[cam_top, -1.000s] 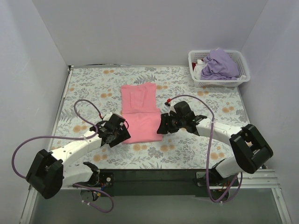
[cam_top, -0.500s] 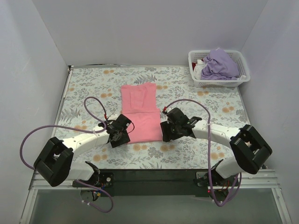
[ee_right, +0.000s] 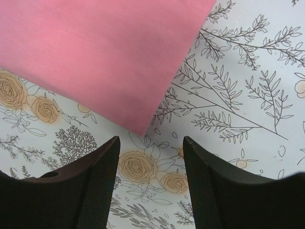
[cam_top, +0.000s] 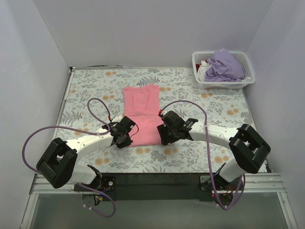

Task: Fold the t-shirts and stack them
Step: Fold the tshirt

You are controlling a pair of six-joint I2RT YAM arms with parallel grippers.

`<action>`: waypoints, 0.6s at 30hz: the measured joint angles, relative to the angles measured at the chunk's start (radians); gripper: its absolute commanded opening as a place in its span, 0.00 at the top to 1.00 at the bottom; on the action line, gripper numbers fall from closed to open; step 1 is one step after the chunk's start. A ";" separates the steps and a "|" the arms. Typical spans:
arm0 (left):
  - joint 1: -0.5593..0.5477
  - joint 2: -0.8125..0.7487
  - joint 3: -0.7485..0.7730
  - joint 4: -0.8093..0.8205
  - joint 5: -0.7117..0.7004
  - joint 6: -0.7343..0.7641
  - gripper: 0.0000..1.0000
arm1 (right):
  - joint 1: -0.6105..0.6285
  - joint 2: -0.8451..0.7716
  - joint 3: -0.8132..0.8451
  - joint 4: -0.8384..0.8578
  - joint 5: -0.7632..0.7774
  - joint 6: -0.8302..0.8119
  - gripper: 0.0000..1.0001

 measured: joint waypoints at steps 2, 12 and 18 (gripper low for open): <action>-0.003 -0.003 -0.006 0.013 0.003 0.002 1.00 | 0.008 0.016 0.018 -0.010 0.006 0.006 0.39; -0.052 -0.041 -0.043 0.056 0.026 -0.023 1.00 | 0.021 0.053 0.076 -0.043 0.041 0.021 0.44; -0.066 -0.047 -0.049 0.063 0.037 -0.035 1.00 | 0.021 0.090 0.084 -0.057 0.058 0.032 0.49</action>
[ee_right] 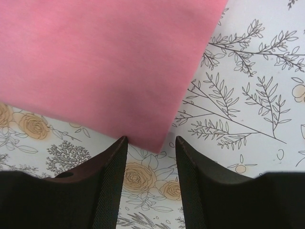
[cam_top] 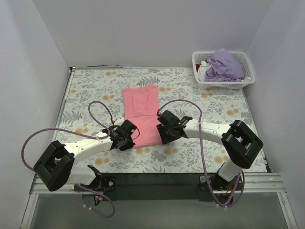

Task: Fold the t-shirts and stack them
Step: Fold the tshirt

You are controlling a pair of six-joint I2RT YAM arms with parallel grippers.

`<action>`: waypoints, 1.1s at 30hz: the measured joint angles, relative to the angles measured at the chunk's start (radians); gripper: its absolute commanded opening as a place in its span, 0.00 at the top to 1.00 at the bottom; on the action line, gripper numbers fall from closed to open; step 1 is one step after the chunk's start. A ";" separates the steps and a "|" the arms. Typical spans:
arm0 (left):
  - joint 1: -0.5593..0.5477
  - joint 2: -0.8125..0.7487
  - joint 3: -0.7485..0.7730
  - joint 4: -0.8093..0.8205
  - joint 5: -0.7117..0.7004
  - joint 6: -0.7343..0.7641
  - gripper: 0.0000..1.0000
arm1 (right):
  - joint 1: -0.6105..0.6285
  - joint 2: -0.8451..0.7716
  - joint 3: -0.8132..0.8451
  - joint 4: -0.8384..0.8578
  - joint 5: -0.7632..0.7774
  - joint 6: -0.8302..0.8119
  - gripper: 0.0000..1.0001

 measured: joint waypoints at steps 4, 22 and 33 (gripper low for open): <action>0.000 -0.003 -0.003 0.003 0.006 -0.005 1.00 | 0.000 0.024 0.000 -0.010 0.019 0.010 0.52; -0.006 -0.019 -0.013 0.002 0.018 -0.008 1.00 | 0.000 0.012 -0.039 0.032 0.042 0.015 0.76; -0.065 -0.020 0.032 -0.111 0.047 -0.006 1.00 | 0.032 -0.014 -0.048 -0.021 0.016 -0.011 0.99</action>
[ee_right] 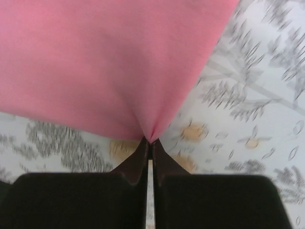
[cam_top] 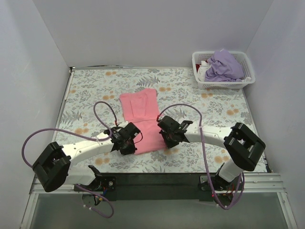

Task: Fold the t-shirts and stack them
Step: Fold the tshirt

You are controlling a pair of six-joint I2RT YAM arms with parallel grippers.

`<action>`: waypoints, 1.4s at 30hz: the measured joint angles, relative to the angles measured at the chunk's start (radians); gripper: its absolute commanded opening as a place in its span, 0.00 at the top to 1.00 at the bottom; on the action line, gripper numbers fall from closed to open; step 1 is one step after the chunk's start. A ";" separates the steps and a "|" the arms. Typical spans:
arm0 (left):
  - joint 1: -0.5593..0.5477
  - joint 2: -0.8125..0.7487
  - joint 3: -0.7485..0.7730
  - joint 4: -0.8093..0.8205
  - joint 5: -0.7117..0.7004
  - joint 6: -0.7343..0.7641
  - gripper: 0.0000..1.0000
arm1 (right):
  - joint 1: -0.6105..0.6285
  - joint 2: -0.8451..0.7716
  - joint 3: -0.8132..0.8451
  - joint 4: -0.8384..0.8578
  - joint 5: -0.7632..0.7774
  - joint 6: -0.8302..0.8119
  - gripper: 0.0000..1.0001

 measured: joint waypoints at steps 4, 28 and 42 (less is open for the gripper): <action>-0.146 -0.077 0.053 -0.133 0.038 -0.060 1.00 | 0.092 -0.100 -0.045 -0.157 -0.050 -0.002 0.99; -0.029 -0.097 0.354 -0.311 0.090 -0.014 1.00 | -0.015 -0.223 0.377 -0.625 -0.058 -0.174 0.99; 0.157 -0.050 0.388 -0.196 0.088 0.128 1.00 | -0.185 -0.013 0.644 -0.628 -0.138 -0.335 0.99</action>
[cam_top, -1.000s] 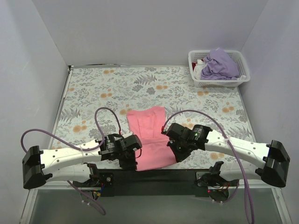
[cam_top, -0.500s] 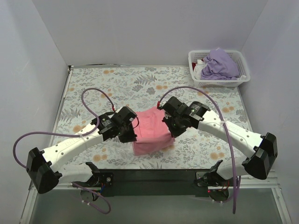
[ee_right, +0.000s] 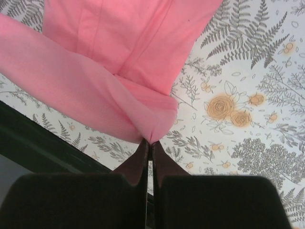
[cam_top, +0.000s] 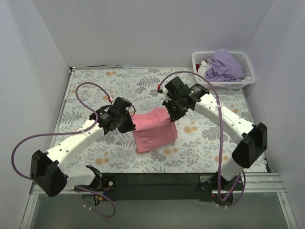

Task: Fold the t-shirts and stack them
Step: Fold the tshirt

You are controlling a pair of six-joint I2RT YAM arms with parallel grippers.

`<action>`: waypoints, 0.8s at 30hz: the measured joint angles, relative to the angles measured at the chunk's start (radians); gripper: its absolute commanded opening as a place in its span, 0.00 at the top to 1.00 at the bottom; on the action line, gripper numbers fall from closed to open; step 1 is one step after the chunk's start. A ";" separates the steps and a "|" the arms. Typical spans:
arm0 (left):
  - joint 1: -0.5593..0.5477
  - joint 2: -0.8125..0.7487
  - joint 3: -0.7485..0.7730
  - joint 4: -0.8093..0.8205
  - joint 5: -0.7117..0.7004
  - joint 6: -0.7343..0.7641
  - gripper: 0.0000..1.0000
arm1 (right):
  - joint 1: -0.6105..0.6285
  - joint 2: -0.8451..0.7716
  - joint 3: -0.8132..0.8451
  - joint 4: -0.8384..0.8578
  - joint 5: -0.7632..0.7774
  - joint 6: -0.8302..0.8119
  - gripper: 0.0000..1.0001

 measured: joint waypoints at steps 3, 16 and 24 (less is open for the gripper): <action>0.047 0.018 0.000 0.034 0.004 0.020 1.00 | -0.030 0.059 0.049 0.004 -0.026 -0.026 0.99; 0.214 0.183 -0.017 0.212 0.009 0.085 1.00 | -0.110 0.320 0.160 0.092 -0.130 -0.093 0.99; 0.240 0.333 -0.034 0.340 0.009 0.119 1.00 | -0.145 0.426 0.166 0.170 -0.147 -0.087 0.99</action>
